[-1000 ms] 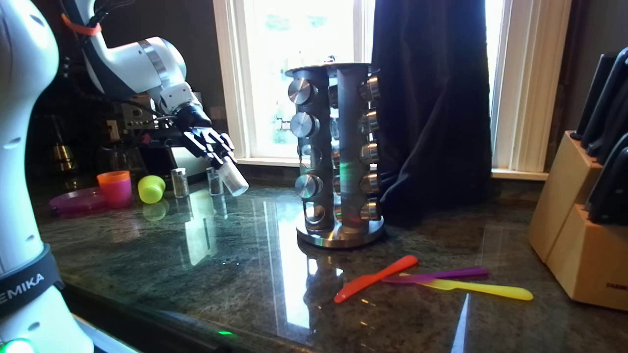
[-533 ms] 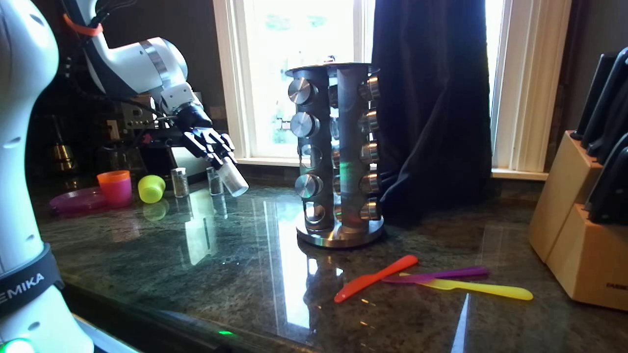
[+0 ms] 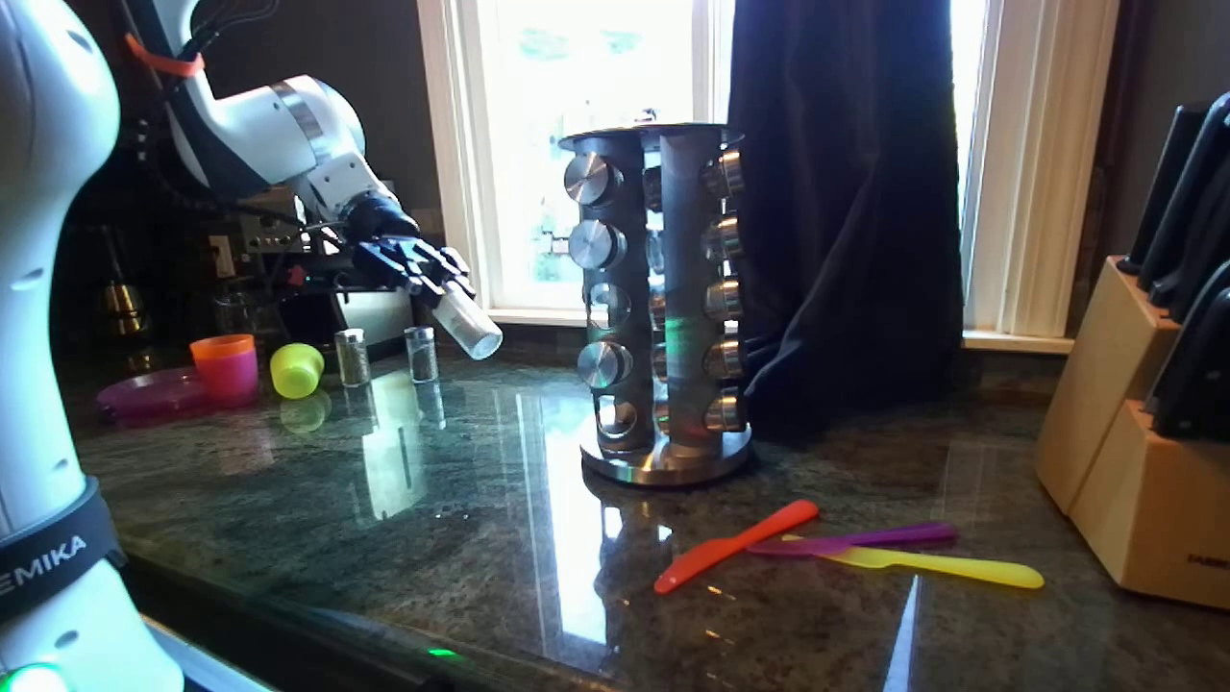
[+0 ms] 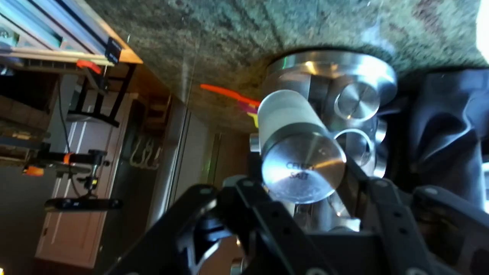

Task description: Use the salt container to push the black pepper containers closer to the window and put the salt container in the seasoning rack

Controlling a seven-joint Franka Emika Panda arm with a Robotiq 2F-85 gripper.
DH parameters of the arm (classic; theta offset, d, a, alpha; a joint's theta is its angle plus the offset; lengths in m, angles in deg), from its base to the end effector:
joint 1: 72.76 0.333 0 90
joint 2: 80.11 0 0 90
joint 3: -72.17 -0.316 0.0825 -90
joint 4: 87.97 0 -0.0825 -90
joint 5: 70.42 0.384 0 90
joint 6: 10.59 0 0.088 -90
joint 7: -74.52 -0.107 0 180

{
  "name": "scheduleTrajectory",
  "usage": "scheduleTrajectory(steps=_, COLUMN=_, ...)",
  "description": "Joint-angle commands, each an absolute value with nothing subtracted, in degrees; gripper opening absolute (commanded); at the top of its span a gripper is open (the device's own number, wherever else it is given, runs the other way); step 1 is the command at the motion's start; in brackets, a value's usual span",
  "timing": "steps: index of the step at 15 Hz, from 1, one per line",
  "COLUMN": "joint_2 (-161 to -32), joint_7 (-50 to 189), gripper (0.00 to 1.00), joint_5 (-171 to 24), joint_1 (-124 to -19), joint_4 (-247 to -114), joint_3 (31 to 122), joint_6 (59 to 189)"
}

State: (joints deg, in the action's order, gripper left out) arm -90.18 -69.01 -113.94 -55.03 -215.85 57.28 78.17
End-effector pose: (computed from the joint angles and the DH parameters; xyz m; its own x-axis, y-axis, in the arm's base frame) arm 0.4223 0.1818 0.2826 0.0510 -0.5101 0.8586 -0.9929 0.0665 0.0985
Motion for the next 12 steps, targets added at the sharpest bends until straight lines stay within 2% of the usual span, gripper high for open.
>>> scheduleTrajectory(steps=1, joint_2=-95.07, joint_7=-74.88, gripper=0.25, joint_5=-118.29, joint_1=-52.59, joint_4=-211.82, joint_3=57.35, joint_6=68.72)
scheduleTrajectory(steps=4, joint_2=-98.74, joint_7=-78.09, gripper=0.25, joint_5=-121.75, joint_1=-51.28, joint_4=-209.43, joint_3=57.37, joint_6=64.33)
scheduleTrajectory(steps=12, joint_2=-105.37, joint_7=-82.93, gripper=0.25, joint_5=-129.97, joint_1=-50.73, joint_4=-208.55, joint_3=57.7, joint_6=64.88)
